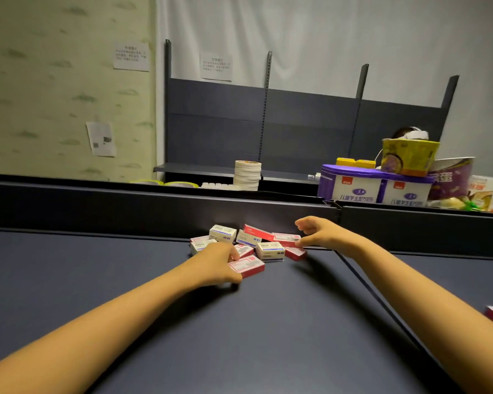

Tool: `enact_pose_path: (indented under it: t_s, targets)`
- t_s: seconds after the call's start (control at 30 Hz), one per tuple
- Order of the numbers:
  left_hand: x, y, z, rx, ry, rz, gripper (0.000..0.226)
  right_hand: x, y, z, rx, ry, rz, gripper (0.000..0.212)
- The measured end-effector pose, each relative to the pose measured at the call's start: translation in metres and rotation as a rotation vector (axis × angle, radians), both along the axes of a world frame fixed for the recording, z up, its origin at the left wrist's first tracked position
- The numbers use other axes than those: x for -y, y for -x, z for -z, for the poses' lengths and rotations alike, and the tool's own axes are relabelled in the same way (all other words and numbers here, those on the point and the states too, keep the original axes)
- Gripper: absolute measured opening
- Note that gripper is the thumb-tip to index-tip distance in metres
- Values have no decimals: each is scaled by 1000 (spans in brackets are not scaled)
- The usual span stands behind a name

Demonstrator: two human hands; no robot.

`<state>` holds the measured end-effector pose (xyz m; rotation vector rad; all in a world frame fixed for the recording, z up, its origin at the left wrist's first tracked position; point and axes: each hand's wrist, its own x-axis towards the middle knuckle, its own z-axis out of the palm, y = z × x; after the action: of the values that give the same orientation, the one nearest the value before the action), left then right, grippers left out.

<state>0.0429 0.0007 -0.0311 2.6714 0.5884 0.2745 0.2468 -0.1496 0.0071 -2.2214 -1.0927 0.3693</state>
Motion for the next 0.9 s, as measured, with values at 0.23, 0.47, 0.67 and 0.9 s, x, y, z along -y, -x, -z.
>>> enact_pose_path:
  t_s: [0.23,0.47,0.67,0.9]
  targets:
    - [-15,8,-6,-97,74,69,53,-22,-21,18,117,152,52,49]
    - [-14,8,-5,-68,13,61,38,-14,-23,7,195,236,42,41]
    - [-1,11,-15,67,119,43,39,19,-22,-20,228,210,15,41]
    - [49,1,-31,163,124,114,44,72,-8,-50,208,178,-40,40]
